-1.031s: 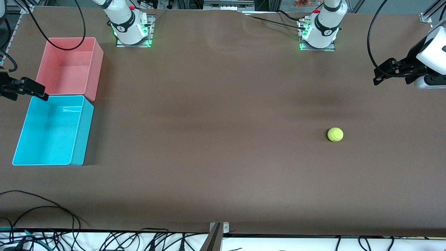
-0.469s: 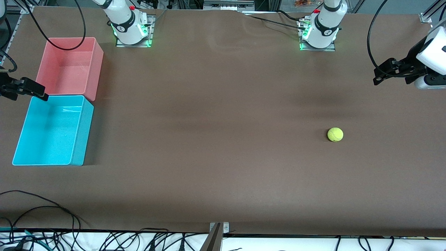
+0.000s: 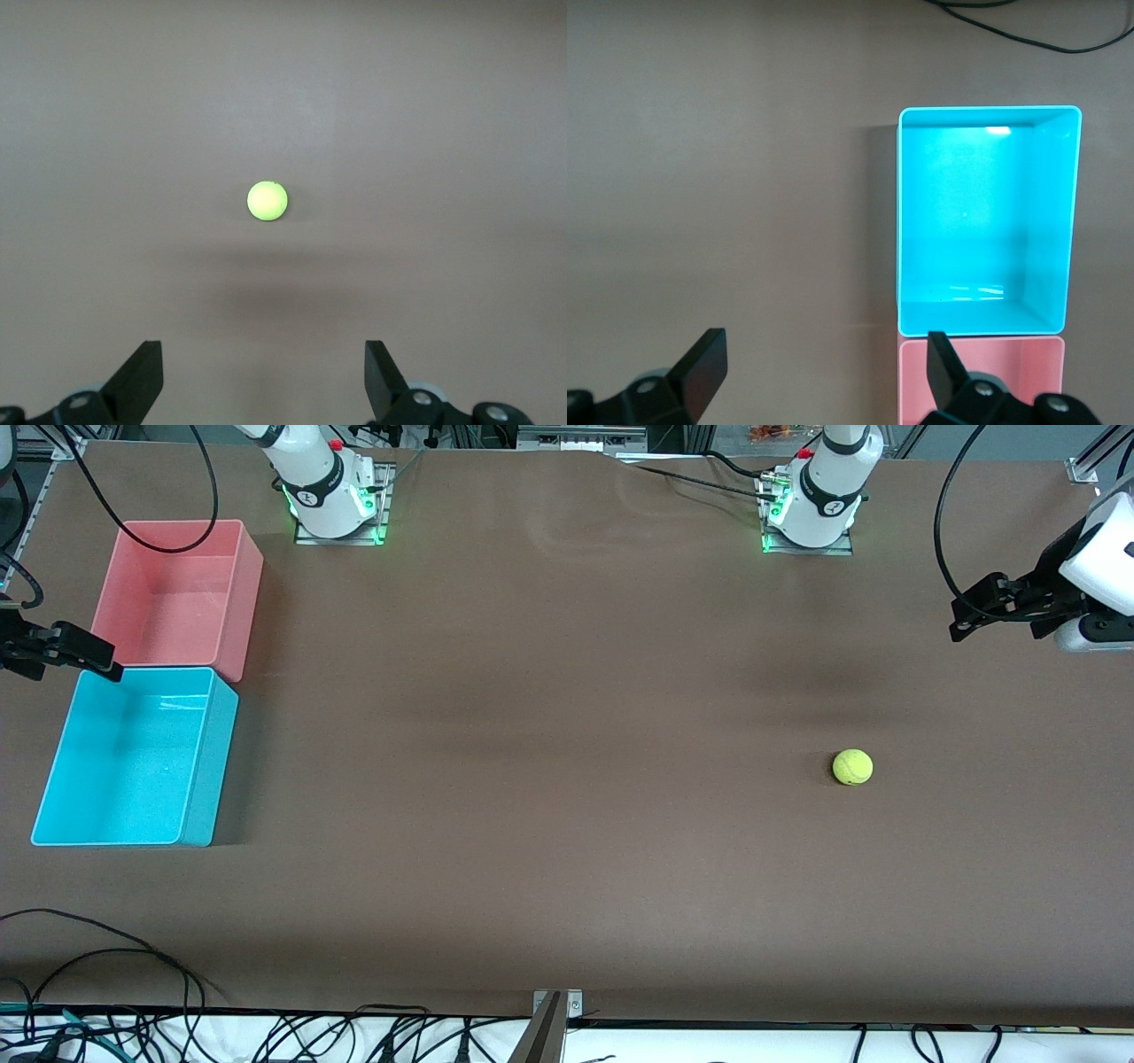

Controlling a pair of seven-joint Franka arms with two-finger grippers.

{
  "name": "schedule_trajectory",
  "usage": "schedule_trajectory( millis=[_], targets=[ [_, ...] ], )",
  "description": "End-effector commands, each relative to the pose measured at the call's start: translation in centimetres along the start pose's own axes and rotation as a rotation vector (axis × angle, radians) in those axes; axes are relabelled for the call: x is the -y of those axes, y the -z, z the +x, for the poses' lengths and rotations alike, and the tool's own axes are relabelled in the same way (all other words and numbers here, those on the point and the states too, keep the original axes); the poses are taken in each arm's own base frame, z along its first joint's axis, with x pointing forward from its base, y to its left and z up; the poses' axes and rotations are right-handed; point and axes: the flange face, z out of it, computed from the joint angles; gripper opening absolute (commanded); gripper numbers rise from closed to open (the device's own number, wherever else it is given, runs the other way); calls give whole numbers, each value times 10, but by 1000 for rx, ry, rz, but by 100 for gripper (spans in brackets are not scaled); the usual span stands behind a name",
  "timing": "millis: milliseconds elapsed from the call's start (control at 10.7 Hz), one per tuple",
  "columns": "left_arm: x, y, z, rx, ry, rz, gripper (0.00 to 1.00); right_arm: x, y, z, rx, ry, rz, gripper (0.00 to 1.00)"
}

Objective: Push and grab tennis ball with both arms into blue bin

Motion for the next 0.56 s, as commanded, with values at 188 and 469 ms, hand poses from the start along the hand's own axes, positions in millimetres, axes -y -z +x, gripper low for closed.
schedule_trajectory(
  millis=[188,469],
  targets=[
    [2,3,3,6,7,26,100,-1,8,0,-12,-11,-5,100],
    [0,-5,9,19,4,33,100,-1,7,0,-12,-11,-4,100]
  ],
)
